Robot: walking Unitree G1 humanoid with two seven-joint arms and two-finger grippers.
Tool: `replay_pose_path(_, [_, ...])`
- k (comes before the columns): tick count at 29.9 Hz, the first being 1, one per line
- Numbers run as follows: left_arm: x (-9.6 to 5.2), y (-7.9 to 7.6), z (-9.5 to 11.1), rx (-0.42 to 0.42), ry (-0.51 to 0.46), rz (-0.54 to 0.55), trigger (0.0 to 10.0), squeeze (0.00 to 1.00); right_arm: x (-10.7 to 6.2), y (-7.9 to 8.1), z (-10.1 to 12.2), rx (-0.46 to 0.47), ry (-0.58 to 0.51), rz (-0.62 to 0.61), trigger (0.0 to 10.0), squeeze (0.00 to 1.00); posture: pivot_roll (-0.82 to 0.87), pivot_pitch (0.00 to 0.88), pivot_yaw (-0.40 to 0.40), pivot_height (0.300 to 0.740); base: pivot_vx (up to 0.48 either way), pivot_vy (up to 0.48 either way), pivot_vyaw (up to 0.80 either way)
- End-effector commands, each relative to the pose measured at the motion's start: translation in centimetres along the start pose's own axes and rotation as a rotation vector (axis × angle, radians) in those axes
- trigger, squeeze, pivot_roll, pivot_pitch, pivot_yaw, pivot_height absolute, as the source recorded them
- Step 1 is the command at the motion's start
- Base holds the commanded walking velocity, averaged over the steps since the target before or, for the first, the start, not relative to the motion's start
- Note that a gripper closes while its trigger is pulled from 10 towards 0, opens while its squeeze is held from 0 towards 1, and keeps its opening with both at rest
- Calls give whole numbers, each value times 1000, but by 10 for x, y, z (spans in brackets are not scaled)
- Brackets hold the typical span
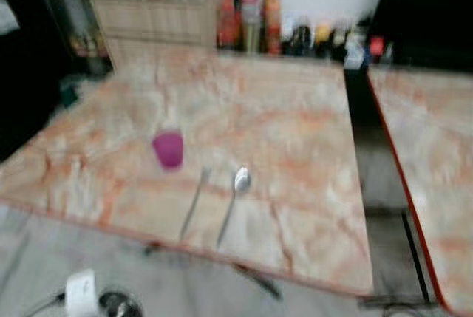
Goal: Setting the table
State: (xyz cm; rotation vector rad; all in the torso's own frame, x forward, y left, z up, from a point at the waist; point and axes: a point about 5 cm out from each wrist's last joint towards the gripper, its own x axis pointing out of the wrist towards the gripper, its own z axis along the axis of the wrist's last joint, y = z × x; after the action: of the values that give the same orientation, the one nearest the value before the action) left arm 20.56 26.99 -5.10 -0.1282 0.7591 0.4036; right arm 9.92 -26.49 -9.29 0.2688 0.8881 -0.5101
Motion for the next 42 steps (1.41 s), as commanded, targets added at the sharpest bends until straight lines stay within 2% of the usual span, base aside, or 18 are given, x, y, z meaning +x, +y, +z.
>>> replay_pose_path(1, [0,-8,-3,20,13,-29,10000,0,-4,-11,-8,8,30,-42,10000,0,-14,0,-20,740,255,-322,0])
replay_pose_path(10, [0,-10,-3,43,22,-50,10000,0,-3,-11,-4,18,4,-39,10000,0,4,11,-24,740,173,-323,0])
replay_pose_path(15, [-1,-1,-5,-1,16,-28,10000,0,-2,-11,-3,12,4,-46,10000,0,7,13,-25,740,0,0,0])
replay_pose_path(23, [-2,-1,-10,-2,26,-37,10000,0,-2,-11,-2,15,7,-46,10000,0,14,1,-27,740,0,0,0])
replay_pose_path(27, [-3,-2,-12,-37,22,-45,10000,0,-2,-11,-2,11,10,-43,10000,0,17,0,-29,740,-287,0,0])
replay_pose_path(38, [-2,-5,-7,-20,12,-64,10000,0,-3,-13,-4,11,15,-50,10000,0,15,0,-27,740,-286,0,0])
replay_pose_path(42, [-1,-5,-4,-15,0,-50,10000,0,-3,-14,-5,8,20,-51,10000,0,19,0,-29,740,0,0,0])
